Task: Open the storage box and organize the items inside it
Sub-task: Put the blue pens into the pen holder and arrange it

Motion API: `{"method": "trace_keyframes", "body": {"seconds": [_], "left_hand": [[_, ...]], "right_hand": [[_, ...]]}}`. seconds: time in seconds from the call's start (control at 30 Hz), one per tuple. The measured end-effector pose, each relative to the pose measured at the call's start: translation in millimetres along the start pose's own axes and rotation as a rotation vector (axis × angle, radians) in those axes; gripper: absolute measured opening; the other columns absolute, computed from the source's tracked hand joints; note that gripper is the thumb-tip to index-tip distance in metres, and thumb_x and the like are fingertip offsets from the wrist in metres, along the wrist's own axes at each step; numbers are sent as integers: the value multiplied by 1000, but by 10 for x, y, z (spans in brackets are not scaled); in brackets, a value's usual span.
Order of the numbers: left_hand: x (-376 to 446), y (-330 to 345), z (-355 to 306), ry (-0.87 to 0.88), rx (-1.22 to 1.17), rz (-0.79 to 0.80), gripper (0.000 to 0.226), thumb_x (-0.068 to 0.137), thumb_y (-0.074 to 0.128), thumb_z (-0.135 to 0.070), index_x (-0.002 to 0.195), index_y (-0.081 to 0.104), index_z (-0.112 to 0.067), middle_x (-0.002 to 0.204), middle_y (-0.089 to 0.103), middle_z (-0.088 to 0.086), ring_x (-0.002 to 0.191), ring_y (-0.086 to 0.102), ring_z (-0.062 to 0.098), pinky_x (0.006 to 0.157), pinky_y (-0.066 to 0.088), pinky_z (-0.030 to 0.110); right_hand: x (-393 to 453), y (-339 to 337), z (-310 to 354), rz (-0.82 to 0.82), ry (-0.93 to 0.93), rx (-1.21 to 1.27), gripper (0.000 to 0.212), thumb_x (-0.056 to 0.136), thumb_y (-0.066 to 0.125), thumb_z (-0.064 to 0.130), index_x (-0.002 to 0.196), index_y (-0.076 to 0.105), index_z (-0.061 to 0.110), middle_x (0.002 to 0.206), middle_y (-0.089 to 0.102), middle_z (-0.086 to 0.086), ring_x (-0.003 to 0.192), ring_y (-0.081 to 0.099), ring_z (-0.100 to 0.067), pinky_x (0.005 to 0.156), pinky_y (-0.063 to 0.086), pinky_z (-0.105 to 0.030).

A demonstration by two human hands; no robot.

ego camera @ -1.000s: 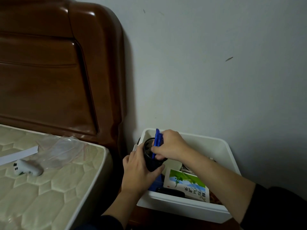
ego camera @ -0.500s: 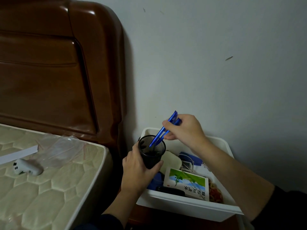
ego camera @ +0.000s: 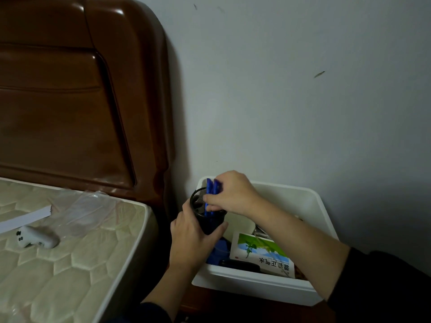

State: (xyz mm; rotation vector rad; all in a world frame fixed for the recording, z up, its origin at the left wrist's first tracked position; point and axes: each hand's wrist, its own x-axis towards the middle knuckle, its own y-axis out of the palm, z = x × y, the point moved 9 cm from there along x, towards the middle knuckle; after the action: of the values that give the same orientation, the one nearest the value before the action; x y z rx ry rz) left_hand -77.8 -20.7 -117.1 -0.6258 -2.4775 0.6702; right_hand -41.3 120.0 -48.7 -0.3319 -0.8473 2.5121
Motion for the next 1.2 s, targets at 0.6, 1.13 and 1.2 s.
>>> {"method": "trace_keyframes", "body": {"seconds": [0.6,1.13,1.2], "left_hand": [[-46,-177,314,-239,-483,-242,82,76,89,-44,143,43,-31,128,63,-19,121,60,-6,107,49,29],[-26,-178,313,-244,-412,-249,84,76,89,-51,144,43,-31,130,63,-15,124,61,3,109,53,42],[-31,-185,306,-243,-404,-248,84,75,88,-53,144,43,-31,130,63,-16,124,61,1,108,54,40]], "right_hand": [[366,1133,-1189,348,227,-427,20,101,58,26,81,56,24,81,60,1,73,58,-17,67,47,-31],[324,1294,-1489,386,579,142,32,95,75,19,125,68,12,122,71,-15,110,71,-31,89,63,-40],[285,1274,-1488,412,595,168,33,94,76,16,126,69,11,121,73,-14,108,71,-29,90,63,-39]]}}
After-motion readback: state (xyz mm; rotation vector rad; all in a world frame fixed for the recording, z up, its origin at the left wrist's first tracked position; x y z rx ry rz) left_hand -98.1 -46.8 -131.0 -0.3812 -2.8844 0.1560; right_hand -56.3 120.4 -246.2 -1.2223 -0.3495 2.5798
